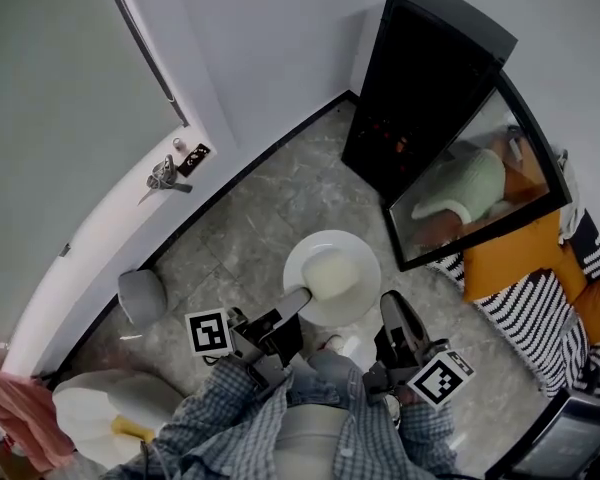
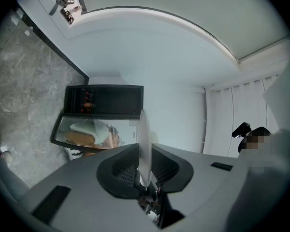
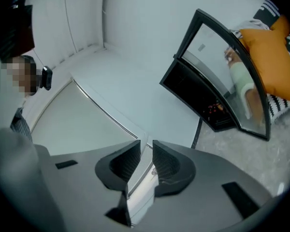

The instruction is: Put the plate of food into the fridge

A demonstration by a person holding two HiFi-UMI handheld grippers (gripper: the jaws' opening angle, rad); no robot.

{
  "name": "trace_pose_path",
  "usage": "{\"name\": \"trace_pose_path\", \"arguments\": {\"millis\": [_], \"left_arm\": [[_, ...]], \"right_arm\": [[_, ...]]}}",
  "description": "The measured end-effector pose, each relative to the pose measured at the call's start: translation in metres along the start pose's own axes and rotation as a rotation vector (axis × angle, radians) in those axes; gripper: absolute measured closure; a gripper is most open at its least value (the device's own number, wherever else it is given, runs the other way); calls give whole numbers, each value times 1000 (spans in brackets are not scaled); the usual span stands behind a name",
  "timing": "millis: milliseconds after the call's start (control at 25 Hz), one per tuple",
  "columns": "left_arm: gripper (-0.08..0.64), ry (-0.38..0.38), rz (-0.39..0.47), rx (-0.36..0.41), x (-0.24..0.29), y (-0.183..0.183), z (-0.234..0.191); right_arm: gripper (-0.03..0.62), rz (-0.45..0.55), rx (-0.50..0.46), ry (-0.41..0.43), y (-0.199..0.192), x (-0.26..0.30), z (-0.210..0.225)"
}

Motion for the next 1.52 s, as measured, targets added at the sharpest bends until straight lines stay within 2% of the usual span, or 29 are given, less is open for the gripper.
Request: {"name": "trace_pose_path", "arguments": {"millis": [120, 400, 600, 920, 1200, 1520], "left_arm": [[500, -3, -12, -6, 0, 3, 0], [500, -19, -34, -42, -7, 7, 1], [502, -15, -54, -44, -18, 14, 3], [500, -6, -115, -54, -28, 21, 2], [500, -11, -140, -45, -23, 18, 0], [501, -10, -89, -54, -9, 24, -7]], "right_arm": [[497, -42, 49, 23, -9, 5, -2], [497, -76, 54, 99, -31, 13, -19], [500, -68, 20, 87, -43, 15, -25], [502, -32, 40, 47, -61, 14, -28], [500, -38, 44, 38, -59, 18, -24], [500, -61, 24, 56, -41, 39, -20]]}}
Point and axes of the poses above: the fingertips, and each gripper's own axes: x forward along the fingers, z to its right, y out of its top, the point moved 9 cm from there along -x, backward along the fingers, and after that the axes turned 14 degrees about -y, right-handed, at the moved point
